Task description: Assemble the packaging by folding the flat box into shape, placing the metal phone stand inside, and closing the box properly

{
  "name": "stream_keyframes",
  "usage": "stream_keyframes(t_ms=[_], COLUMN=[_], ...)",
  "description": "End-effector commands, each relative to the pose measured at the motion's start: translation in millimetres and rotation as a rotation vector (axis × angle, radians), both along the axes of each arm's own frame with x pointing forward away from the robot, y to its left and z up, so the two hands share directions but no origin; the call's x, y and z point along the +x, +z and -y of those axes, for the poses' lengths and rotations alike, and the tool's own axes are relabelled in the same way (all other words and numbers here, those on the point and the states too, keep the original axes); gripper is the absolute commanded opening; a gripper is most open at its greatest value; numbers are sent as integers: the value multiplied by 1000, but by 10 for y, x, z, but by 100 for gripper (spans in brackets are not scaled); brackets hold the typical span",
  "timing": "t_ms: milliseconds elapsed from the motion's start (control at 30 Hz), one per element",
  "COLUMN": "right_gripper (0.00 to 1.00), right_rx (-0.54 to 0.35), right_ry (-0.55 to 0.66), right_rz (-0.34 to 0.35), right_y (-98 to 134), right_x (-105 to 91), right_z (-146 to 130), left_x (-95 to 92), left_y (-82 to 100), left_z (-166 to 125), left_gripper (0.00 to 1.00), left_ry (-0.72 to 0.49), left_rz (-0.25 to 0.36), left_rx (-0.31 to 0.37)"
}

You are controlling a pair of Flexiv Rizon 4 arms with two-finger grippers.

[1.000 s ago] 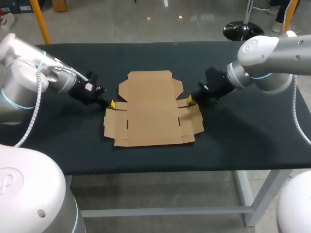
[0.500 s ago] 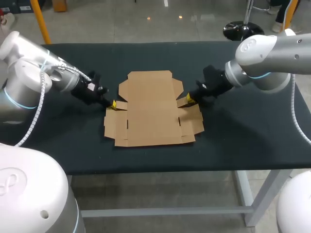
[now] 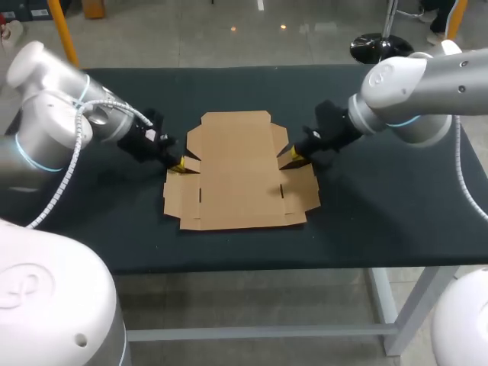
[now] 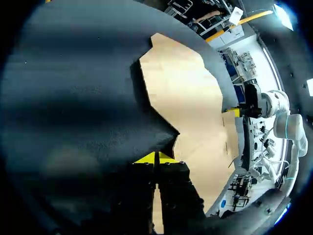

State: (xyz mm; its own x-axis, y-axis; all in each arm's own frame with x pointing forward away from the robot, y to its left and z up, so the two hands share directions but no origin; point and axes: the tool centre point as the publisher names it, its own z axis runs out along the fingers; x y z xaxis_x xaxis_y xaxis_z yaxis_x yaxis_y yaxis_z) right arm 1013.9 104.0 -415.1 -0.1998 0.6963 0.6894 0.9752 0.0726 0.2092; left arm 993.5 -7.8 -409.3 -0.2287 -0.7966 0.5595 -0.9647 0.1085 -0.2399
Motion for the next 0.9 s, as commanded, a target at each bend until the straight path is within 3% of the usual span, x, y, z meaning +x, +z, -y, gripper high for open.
stream_keyframes(t_ms=[33, 400, 900], right_gripper=[0, 0, 0], right_rx=[-24, -103, -196], right_ry=[-8, -29, -56], right_rz=[4, -12, -9], right_y=[30, 64, 139], right_x=[-24, -16, -23], right_z=[-42, -93, -202], left_x=[-24, -18, -60], left_y=[40, 111, 183], left_z=[61, 74, 173], left_gripper=[0, 0, 0], left_ry=[21, 33, 33], left_rz=[8, 29, 71], left_rx=[54, 129, 174])
